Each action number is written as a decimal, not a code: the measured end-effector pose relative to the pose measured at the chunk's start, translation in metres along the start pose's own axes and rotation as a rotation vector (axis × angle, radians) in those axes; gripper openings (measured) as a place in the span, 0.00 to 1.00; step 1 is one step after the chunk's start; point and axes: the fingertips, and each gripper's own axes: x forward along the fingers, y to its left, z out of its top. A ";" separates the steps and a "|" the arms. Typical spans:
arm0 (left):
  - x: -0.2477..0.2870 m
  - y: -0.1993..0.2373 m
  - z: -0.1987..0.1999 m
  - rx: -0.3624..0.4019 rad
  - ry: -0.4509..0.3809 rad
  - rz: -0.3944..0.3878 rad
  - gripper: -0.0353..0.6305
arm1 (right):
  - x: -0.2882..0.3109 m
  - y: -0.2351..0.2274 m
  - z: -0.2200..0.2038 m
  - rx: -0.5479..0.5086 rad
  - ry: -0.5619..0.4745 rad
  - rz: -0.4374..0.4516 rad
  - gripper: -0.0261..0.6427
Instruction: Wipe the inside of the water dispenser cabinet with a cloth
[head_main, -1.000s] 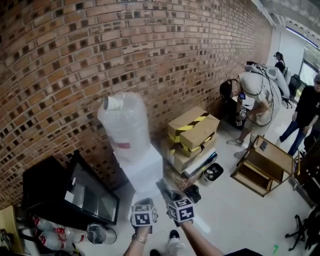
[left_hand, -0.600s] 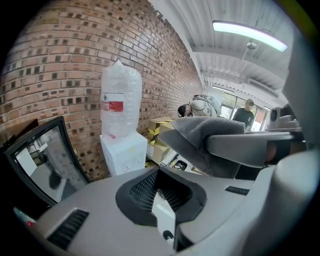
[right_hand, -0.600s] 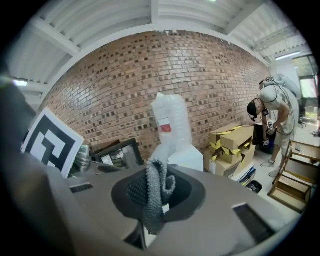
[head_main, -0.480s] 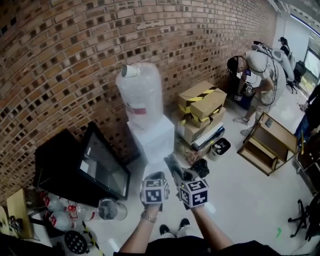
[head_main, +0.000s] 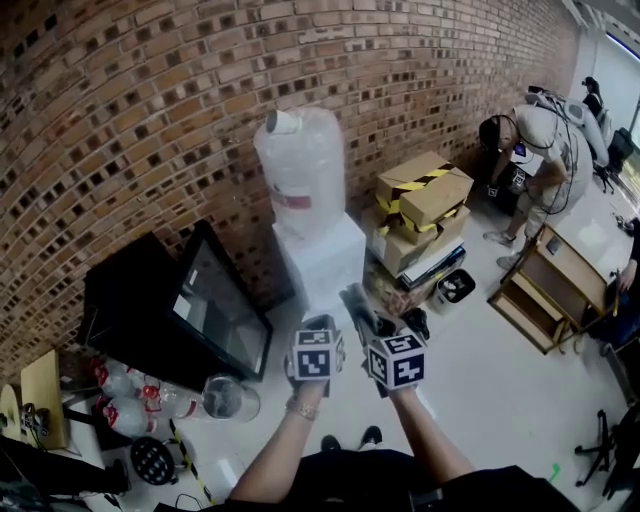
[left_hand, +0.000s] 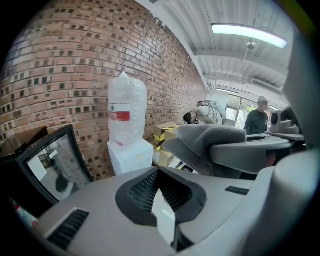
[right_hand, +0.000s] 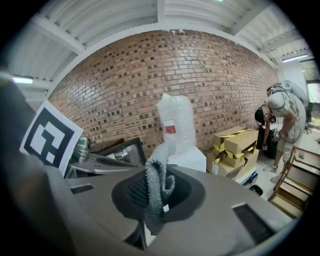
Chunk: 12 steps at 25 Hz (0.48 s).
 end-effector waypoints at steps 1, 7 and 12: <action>-0.001 -0.001 0.002 -0.001 -0.004 0.000 0.05 | 0.000 0.000 0.000 -0.006 0.002 -0.002 0.07; -0.006 -0.008 0.006 0.007 -0.018 0.005 0.05 | -0.007 0.004 0.000 -0.013 0.001 0.016 0.07; -0.008 -0.015 0.007 0.008 -0.024 0.002 0.05 | -0.011 0.001 0.001 -0.015 -0.002 0.016 0.07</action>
